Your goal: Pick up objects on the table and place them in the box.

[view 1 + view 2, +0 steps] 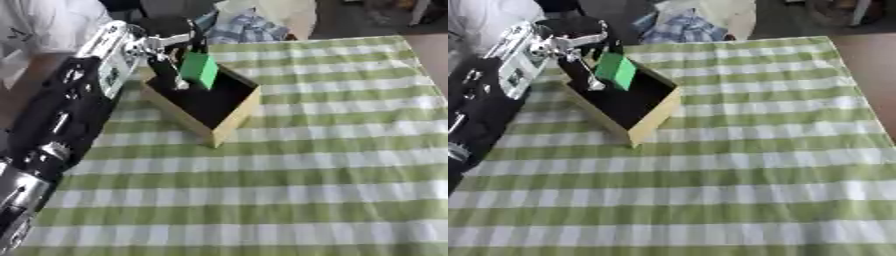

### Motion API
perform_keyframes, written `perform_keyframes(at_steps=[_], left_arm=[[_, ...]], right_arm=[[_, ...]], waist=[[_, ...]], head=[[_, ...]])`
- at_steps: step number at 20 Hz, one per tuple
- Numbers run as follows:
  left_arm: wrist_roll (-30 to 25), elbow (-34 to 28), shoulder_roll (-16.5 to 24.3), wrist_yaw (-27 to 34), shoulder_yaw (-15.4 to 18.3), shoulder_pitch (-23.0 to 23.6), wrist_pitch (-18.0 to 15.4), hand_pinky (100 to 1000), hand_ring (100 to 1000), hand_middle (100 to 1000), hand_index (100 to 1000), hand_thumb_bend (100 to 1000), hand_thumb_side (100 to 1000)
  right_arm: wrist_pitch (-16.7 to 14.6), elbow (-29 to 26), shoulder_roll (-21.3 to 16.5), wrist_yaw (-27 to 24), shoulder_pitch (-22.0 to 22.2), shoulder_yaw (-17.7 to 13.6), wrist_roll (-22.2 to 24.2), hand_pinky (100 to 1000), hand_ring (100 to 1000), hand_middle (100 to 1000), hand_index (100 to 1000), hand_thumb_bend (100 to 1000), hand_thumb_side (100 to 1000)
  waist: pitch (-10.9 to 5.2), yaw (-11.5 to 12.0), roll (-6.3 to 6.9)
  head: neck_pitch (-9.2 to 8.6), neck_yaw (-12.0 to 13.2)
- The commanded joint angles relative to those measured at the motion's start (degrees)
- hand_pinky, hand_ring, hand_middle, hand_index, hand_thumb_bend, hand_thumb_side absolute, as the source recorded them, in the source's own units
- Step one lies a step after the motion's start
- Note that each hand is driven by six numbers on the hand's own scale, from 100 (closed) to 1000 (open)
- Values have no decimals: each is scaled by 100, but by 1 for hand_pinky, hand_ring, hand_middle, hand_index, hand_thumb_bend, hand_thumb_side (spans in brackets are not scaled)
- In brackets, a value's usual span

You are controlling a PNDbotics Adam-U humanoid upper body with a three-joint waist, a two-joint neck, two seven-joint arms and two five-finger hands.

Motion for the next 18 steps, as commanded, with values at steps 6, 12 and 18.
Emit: perform_keyframes(at_steps=[6, 12, 18], left_arm=[[233, 120, -63, -619, 92, -170, 79, 385, 463, 431, 588, 201, 100], [376, 172, -104, -964, 103, -162, 87, 452, 501, 469, 641, 270, 100], [449, 169, -121, -1171, 103, -159, 12, 673, 712, 680, 819, 449, 129]], right_arm=[[-18, -88, -23, -67, -110, -35, 14, 539, 741, 680, 904, 100, 1000], [-11, -88, 15, -87, -95, -64, -2, 537, 740, 678, 905, 100, 1000], [-11, -88, 40, -101, -86, -75, -6, 535, 740, 677, 906, 100, 1000]], waist=[[-4, -62, -40], [37, -102, -26], [49, -121, -5]], head=[[-142, 40], [-179, 42], [-202, 45]])
